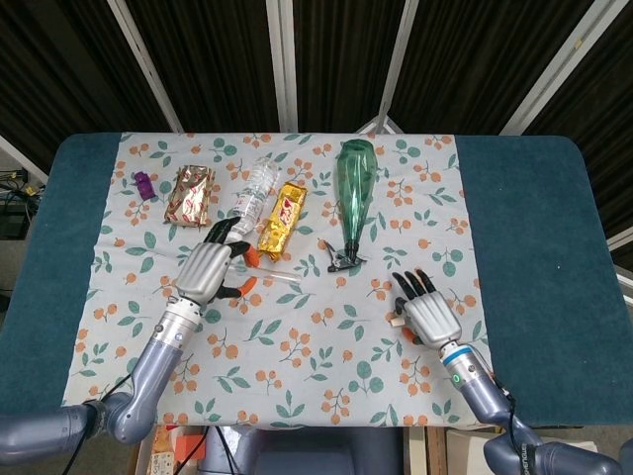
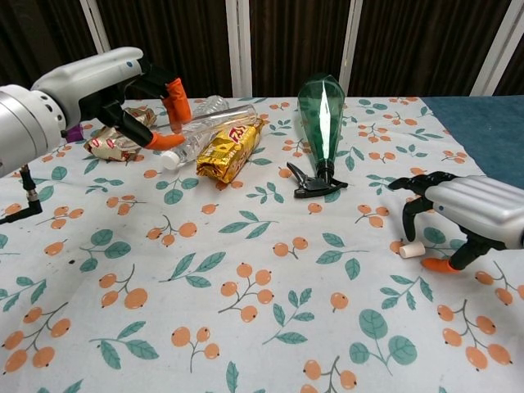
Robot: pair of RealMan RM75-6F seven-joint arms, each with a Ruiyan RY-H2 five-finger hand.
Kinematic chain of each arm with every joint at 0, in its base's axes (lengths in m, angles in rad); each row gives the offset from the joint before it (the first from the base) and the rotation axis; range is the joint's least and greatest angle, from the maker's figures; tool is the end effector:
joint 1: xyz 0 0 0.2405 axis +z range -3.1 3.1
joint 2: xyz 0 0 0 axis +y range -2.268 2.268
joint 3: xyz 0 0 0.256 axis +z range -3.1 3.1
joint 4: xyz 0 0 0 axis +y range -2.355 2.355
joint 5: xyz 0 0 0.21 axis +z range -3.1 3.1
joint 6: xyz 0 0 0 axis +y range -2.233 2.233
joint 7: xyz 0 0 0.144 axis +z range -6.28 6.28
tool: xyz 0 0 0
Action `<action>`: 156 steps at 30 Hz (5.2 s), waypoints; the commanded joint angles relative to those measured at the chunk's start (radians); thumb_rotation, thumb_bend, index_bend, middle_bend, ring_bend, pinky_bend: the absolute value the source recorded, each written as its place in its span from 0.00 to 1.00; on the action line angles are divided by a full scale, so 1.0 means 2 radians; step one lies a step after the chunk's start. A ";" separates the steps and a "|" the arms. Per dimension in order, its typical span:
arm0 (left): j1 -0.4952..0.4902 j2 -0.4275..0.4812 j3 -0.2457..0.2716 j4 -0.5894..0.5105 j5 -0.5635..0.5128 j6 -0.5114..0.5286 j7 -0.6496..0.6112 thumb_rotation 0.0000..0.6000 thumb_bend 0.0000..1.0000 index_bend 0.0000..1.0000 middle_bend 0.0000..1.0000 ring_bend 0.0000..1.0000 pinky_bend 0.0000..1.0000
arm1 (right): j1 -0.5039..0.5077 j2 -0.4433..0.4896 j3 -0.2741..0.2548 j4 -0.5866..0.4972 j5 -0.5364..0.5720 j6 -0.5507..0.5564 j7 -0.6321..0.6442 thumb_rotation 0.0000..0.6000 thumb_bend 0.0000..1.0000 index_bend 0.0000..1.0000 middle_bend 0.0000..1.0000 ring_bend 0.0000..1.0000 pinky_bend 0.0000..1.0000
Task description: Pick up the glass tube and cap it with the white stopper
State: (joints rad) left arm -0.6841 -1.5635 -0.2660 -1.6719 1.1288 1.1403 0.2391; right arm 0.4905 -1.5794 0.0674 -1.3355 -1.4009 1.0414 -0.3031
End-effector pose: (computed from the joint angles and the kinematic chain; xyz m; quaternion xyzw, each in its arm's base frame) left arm -0.1040 0.3252 0.0090 -0.6423 -0.4444 -0.4993 0.3751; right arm -0.2338 -0.2841 -0.0236 0.7659 -0.3374 0.3189 0.4448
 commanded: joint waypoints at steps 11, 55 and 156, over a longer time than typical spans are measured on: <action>0.002 0.002 0.004 0.002 0.000 -0.001 -0.004 1.00 0.51 0.67 0.51 0.05 0.00 | 0.002 -0.007 0.001 0.006 0.009 0.000 -0.012 1.00 0.35 0.51 0.08 0.00 0.00; -0.036 -0.157 -0.057 0.053 -0.125 0.043 0.026 1.00 0.51 0.67 0.53 0.07 0.00 | 0.013 0.025 0.088 0.037 -0.048 0.172 -0.007 1.00 0.42 0.59 0.11 0.00 0.00; -0.083 -0.253 -0.136 0.108 -0.204 0.051 0.066 1.00 0.52 0.67 0.53 0.07 0.00 | 0.111 -0.058 0.064 0.098 -0.100 0.163 -0.090 1.00 0.42 0.59 0.11 0.00 0.00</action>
State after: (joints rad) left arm -0.8506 -2.0703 -0.5373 -1.4560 0.7218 1.2419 0.3702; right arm 0.7124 -1.6953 0.1961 -1.1391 -1.6020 1.3671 -0.4822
